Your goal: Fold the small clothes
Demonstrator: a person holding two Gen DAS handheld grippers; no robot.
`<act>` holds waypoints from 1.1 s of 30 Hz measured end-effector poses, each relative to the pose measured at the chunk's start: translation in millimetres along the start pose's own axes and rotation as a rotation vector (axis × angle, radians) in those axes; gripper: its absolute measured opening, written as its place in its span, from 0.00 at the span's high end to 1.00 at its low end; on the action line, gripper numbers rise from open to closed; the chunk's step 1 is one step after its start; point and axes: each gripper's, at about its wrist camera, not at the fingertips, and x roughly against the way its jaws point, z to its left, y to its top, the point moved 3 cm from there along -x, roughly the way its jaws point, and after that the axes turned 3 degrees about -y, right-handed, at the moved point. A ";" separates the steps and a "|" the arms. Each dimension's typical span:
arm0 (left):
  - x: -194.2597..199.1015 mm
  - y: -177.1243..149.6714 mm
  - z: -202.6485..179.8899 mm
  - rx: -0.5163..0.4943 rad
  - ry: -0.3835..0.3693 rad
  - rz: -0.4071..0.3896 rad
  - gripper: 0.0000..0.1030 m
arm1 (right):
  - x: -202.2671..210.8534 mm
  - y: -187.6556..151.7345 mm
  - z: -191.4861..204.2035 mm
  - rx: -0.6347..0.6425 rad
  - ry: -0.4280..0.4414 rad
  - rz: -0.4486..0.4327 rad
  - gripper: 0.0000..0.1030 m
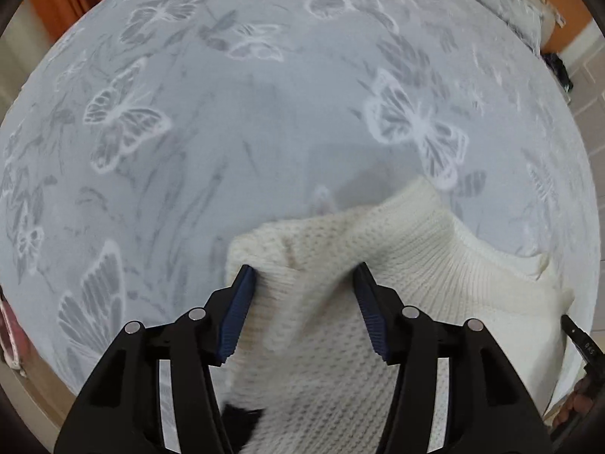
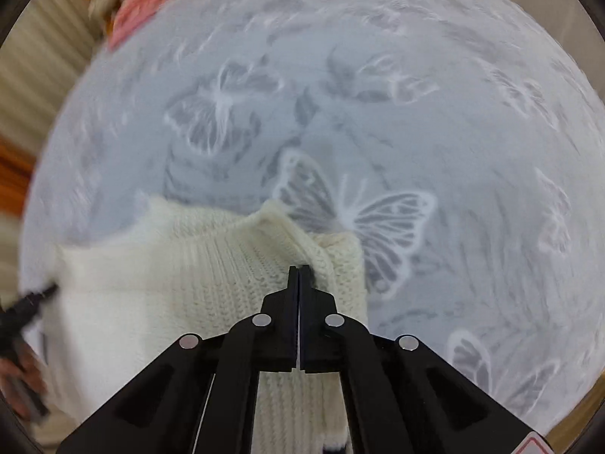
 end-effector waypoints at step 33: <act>89.8 -152.5 -11.0 -0.246 0.093 -0.041 0.41 | 42.1 -171.0 9.0 0.099 -0.097 0.061 0.80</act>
